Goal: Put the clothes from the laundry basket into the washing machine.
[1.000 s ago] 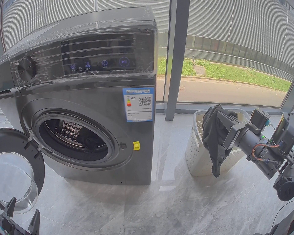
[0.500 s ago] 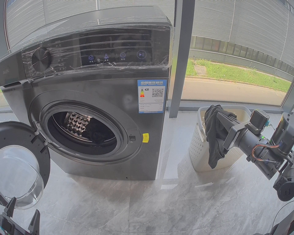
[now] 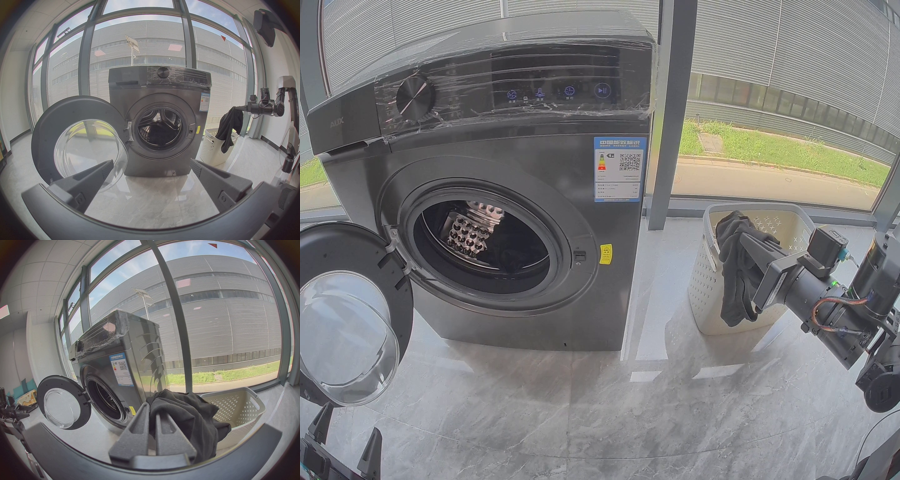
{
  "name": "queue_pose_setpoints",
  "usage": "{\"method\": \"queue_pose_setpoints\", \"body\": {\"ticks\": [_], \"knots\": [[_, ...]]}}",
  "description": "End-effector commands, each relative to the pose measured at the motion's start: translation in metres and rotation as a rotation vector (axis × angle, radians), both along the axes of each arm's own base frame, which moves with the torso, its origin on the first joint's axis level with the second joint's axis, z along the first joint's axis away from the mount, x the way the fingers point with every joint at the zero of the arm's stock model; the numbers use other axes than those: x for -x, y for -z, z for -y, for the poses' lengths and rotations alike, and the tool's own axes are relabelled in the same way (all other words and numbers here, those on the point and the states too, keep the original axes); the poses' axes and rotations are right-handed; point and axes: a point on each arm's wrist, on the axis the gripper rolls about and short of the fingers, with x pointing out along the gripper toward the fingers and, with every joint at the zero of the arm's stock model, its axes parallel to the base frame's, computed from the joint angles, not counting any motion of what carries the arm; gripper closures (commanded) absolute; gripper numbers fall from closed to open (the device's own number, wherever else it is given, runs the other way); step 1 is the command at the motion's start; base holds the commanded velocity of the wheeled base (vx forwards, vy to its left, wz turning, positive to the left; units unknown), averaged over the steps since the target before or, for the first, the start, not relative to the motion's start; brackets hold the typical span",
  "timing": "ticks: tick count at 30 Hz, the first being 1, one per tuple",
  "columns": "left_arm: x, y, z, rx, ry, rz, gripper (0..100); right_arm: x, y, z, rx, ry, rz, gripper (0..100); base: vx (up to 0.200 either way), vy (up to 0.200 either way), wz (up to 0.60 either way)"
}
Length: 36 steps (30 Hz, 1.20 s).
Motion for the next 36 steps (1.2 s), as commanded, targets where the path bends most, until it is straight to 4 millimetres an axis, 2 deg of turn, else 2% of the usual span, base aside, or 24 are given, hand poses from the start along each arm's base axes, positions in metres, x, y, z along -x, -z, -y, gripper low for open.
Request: {"method": "queue_pose_setpoints", "body": {"ticks": [1, 26, 36], "knots": [[0.0002, 0.0044, 0.0000, 0.001, -0.002, 0.003, 0, -0.0007, 0.0007, -0.0002, 0.001, 0.001, -0.002, 100, 0.000, 0.200, 0.00], [0.0002, 0.0044, 0.0000, -0.001, -0.002, 0.003, 0, 0.0030, 0.0005, -0.0050, -0.001, -0.024, -0.002, 100, 0.000, 0.200, 0.00], [0.0002, 0.0044, 0.0000, -0.001, -0.002, 0.003, 0, 0.0058, 0.0023, -0.0081, 0.001, -0.042, -0.007, 100, 0.000, 0.000, 0.00]]}}
